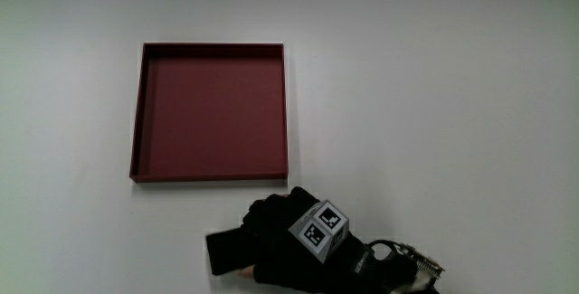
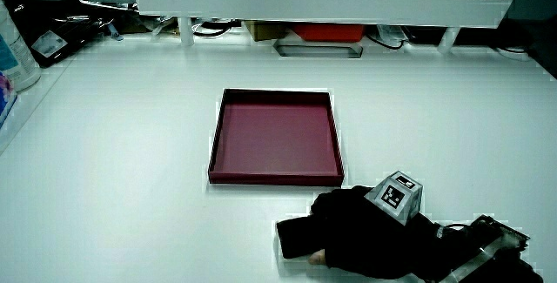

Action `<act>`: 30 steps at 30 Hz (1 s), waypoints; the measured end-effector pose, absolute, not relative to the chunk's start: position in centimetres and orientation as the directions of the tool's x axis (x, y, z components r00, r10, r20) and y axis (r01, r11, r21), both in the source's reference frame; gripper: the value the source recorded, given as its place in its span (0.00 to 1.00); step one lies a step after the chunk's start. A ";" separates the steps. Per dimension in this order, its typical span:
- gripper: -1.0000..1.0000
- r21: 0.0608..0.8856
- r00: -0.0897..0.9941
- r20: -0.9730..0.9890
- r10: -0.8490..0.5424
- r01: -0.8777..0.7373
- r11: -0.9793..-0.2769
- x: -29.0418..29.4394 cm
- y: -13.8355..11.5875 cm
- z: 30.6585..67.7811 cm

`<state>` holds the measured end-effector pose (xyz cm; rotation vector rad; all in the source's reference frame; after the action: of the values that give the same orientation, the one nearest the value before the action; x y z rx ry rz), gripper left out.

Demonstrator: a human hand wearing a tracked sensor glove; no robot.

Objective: Place eraser

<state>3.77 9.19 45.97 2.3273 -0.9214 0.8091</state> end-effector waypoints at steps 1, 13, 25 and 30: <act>0.50 0.244 0.600 0.679 -0.423 -0.727 -0.642 3.8 9.3 46.4; 0.50 0.252 0.606 0.686 -0.404 -0.718 -0.649 4.1 9.5 47.4; 0.32 0.262 0.605 0.697 -0.385 -0.715 -0.648 4.2 9.5 47.6; 0.25 0.269 0.605 0.697 -0.385 -0.719 -0.641 4.1 9.7 47.8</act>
<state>4.13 9.65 47.77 2.2951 -0.8703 0.8209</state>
